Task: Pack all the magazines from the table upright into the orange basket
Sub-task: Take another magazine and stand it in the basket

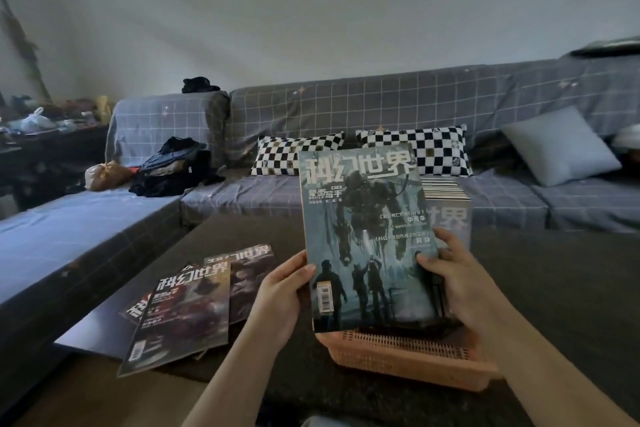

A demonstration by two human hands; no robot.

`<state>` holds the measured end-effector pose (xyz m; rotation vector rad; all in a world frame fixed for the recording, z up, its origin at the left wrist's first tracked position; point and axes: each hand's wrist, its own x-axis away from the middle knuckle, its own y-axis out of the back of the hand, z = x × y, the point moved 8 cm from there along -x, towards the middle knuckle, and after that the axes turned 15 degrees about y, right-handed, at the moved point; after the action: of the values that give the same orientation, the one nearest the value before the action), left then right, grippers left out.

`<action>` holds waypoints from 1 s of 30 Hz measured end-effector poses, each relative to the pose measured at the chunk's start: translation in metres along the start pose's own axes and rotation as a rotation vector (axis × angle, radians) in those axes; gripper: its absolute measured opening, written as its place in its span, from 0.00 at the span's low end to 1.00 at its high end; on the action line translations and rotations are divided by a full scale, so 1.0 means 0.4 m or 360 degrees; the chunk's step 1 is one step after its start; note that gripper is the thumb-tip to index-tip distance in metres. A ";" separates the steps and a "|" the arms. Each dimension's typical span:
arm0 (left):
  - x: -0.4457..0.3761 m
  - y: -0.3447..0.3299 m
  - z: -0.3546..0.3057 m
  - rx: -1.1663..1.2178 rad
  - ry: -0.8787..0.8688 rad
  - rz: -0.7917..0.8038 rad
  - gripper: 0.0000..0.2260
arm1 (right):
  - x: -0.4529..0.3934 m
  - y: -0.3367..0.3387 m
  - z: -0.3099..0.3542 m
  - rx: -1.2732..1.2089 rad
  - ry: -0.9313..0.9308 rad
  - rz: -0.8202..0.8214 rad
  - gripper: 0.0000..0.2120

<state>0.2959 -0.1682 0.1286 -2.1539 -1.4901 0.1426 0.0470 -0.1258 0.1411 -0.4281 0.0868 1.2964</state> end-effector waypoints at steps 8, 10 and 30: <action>-0.099 -0.091 0.067 -0.0475 -0.0062 -0.0224 0.08 | 0.012 0.174 0.064 0.0771 0.0267 -0.0310 0.10; -0.115 -0.103 0.069 -0.0603 -0.0157 -0.0336 0.07 | 0.017 0.191 0.061 0.0930 0.0294 -0.0333 0.13; -0.191 -0.080 0.115 -0.0768 -0.0239 -0.0760 0.09 | 0.014 0.245 -0.038 0.1541 0.0309 -0.0471 0.09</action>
<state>0.2219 -0.2123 0.0886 -2.0859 -2.2668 -0.2538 -0.0414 -0.1061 0.1000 0.2646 0.7507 0.7897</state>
